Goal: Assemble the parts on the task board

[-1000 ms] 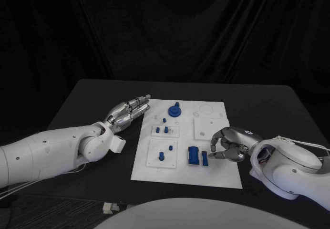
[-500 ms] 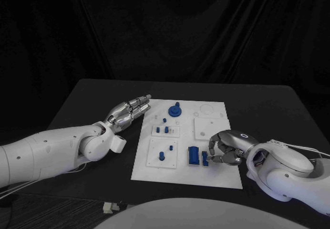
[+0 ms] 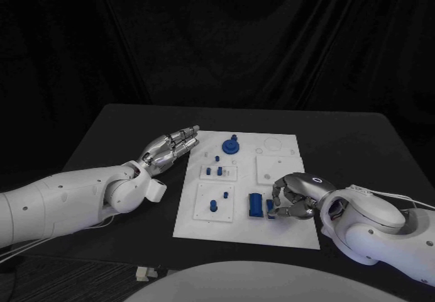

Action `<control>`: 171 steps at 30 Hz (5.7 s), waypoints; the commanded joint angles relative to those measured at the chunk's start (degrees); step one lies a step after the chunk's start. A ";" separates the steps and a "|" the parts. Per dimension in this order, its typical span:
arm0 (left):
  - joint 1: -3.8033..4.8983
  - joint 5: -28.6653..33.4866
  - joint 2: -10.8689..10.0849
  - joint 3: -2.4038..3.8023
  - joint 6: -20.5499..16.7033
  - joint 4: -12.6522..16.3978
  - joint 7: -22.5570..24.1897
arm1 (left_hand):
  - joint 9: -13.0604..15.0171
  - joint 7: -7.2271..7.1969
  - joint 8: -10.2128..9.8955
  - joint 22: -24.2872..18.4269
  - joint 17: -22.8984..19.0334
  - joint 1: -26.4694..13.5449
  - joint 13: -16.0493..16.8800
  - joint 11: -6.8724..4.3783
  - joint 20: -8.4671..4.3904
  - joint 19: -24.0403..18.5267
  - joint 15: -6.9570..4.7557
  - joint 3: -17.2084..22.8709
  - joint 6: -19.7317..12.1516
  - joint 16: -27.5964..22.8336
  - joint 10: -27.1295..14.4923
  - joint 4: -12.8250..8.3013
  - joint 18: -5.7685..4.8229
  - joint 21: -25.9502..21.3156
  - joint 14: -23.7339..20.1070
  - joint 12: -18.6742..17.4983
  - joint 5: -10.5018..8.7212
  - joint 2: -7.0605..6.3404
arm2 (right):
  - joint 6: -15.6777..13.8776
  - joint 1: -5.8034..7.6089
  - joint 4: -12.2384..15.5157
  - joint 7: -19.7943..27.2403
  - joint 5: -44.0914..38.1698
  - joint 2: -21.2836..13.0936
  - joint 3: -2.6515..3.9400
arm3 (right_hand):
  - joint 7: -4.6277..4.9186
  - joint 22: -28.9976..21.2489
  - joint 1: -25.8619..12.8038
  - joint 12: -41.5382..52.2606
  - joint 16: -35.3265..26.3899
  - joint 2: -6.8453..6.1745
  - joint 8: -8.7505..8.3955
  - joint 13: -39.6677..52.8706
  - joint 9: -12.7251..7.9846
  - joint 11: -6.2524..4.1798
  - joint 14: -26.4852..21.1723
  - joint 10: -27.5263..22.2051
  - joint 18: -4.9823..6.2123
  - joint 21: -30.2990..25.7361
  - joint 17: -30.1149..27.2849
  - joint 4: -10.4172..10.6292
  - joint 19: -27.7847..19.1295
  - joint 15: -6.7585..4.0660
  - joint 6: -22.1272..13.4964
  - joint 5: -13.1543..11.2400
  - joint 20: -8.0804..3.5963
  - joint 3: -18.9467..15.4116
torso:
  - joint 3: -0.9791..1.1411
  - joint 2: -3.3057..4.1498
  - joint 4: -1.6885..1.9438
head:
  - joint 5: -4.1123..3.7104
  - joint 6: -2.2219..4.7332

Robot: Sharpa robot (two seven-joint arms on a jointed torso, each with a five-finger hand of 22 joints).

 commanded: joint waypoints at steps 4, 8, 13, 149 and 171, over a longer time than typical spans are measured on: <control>-0.17 0.24 0.04 0.05 0.79 0.06 1.75 | 0.07 0.50 0.33 0.07 -0.07 0.57 0.08 0.35 0.40 0.05 0.39 0.07 0.31 -0.21 0.11 -0.36 -0.99 -0.23 0.19 0.24 0.20 0.19 | 1.28 -0.33 -0.25 -1.34 -0.66 0.32 0.01 | -0.06 11.82 -0.76 -0.08 -0.03 -0.70 0.72 15.07 0.36 -0.47 4.09 6.07 -0.21 -0.04 4.82 0.23 1.62 -0.31 -0.74 -0.82 -0.32 -0.56 | -0.01 -0.02 -0.01 | 0.08 0.00; -0.25 0.24 0.08 0.05 0.87 0.03 1.71 | 0.07 0.50 0.33 0.07 -0.07 0.57 0.08 0.35 0.40 0.05 0.39 0.07 0.31 -0.21 0.11 -0.36 -0.99 -0.23 0.19 0.24 0.20 0.19 | 2.06 -0.38 -0.35 -1.54 -0.66 0.56 0.01 | -0.12 11.79 -1.13 -0.08 -0.07 -1.00 1.12 15.07 0.56 -0.52 4.08 6.07 -0.19 -0.14 4.74 0.24 1.58 -0.34 -0.94 -1.77 -0.34 -0.77 | 0.02 0.00 0.04 | -0.04 0.00; -0.34 0.24 0.09 0.05 0.91 0.02 1.69 | 0.06 0.53 0.32 0.07 -0.07 0.62 0.08 0.38 0.41 0.06 0.41 0.12 0.28 -0.21 0.11 -0.44 -1.00 -0.23 0.19 0.26 0.21 0.23 | 2.75 -0.42 -0.66 -1.87 -0.66 0.94 0.01 | -0.14 11.76 -1.13 -0.08 -0.10 -1.19 1.30 15.07 0.64 -0.53 4.07 6.07 -0.17 -0.23 4.69 0.22 1.54 -0.37 -1.04 -2.20 -0.36 -0.86 | 0.00 0.00 0.03 | -0.06 0.00; -0.54 0.24 0.20 0.05 1.11 -0.02 1.06 | 0.18 1.20 0.57 0.14 -0.07 1.05 0.21 1.06 0.68 0.11 0.89 0.68 1.28 -0.21 0.43 -1.48 -1.19 -0.19 0.19 1.20 0.35 0.59 | 18.59 3.46 -4.64 -12.51 3.43 -1.05 0.01 | 2.08 11.23 -7.59 -0.08 -1.56 4.94 -35.14 15.07 -21.52 0.96 3.45 6.07 0.15 -1.86 1.20 -8.94 0.96 1.17 12.25 19.34 0.84 3.38 | -0.01 -0.01 -0.04 | -0.56 0.00; -0.54 0.24 0.13 0.05 1.35 -0.14 0.95 | 0.18 1.32 0.59 0.12 -0.07 1.03 0.22 1.18 0.71 0.10 0.97 0.72 1.31 -0.21 0.49 -1.56 -1.24 -0.20 0.19 1.30 0.36 0.62 | 3.28 3.53 0.69 -9.44 24.63 -5.01 0.03 | 2.48 11.53 -5.43 -0.08 -0.75 3.77 -36.12 15.07 -24.12 1.36 3.83 6.07 0.01 -1.20 3.02 -16.76 1.36 1.62 15.53 34.42 1.40 9.19 | 0.00 -0.02 -0.04 | -0.05 0.00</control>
